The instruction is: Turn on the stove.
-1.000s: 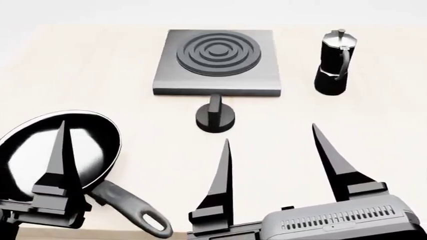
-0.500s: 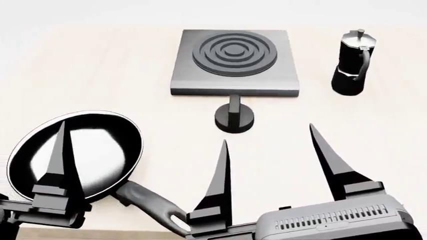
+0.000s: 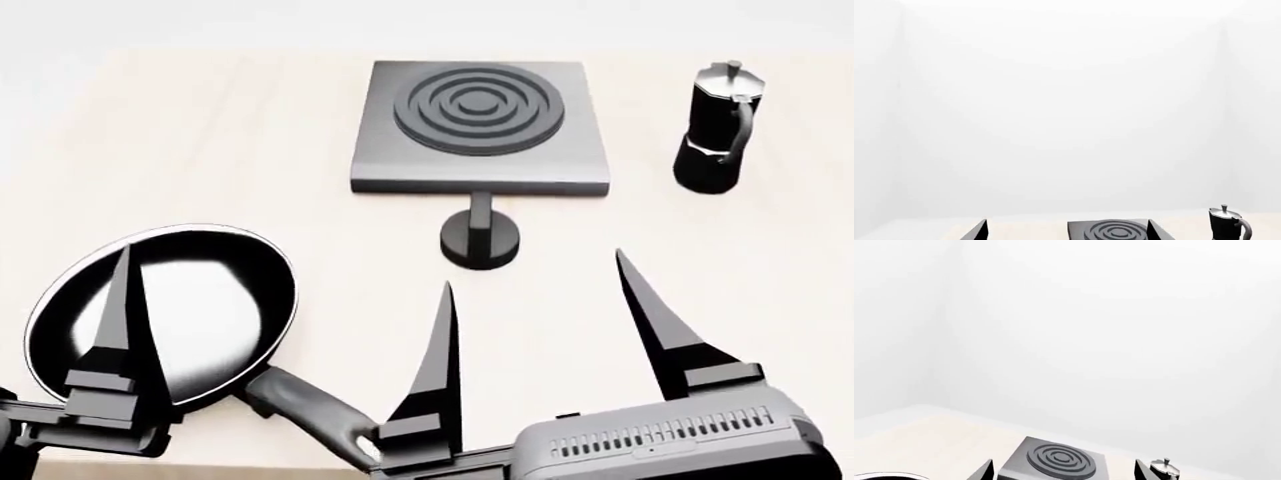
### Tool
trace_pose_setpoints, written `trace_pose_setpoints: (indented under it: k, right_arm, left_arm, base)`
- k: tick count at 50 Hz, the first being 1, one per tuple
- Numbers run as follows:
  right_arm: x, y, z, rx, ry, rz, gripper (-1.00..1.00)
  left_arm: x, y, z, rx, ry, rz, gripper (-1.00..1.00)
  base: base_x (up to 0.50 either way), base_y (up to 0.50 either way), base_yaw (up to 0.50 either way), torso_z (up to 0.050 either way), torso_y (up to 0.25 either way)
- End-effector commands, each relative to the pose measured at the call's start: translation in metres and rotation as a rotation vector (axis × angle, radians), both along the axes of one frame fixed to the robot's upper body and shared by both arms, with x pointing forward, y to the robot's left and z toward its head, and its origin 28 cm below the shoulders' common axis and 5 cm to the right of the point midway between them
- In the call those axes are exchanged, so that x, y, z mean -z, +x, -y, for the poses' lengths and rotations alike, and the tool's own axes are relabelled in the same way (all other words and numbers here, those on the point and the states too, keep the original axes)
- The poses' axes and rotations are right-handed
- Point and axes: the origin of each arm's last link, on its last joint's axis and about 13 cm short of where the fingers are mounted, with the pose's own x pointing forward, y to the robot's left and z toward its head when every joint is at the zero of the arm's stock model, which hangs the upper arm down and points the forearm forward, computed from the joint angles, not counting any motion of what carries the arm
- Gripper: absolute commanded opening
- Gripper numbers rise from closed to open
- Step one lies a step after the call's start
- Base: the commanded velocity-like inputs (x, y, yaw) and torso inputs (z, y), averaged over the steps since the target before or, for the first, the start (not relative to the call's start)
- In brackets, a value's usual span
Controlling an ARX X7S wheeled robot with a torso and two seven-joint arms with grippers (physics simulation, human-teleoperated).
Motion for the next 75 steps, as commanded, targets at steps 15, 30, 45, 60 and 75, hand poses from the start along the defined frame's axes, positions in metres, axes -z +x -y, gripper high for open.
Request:
trace_pose_setpoints:
  k: [15, 30, 45, 60, 75]
  right_arm:
    - [0.0007, 0.0012, 0.0002, 0.001, 0.01, -0.01, 1.0]
    - [0.0013, 0.0011, 0.0006, 0.003, 0.008, -0.012, 1.0]
    - [0.0009, 0.0009, 0.0008, 0.002, 0.009, -0.01, 1.0]
    - [0.0013, 0.0011, 0.0006, 0.002, 0.01, -0.013, 1.0]
    - [0.0012, 0.0011, 0.001, 0.001, 0.012, -0.012, 1.0]
  left_arm:
    - [0.0003, 0.001, -0.0004, -0.002, 0.0, -0.001, 1.0]
    - [-0.0003, 0.0001, -0.0002, 0.003, -0.006, 0.0, 1.0]
    - [0.0004, 0.0002, 0.0005, 0.004, -0.003, -0.001, 1.0]
    - [0.0015, 0.0013, 0.0, 0.004, -0.004, -0.003, 1.0]
    - [0.0016, 0.0016, 0.0001, 0.003, -0.004, -0.003, 1.0]
  base:
    - [0.15, 0.0, 0.0, 0.0, 0.0]
    - [0.17, 0.0, 0.0, 0.0, 0.0]
    - [0.17, 0.0, 0.0, 0.0, 0.0]
    - [0.17, 0.0, 0.0, 0.0, 0.0]
    - [0.17, 0.0, 0.0, 0.0, 0.0]
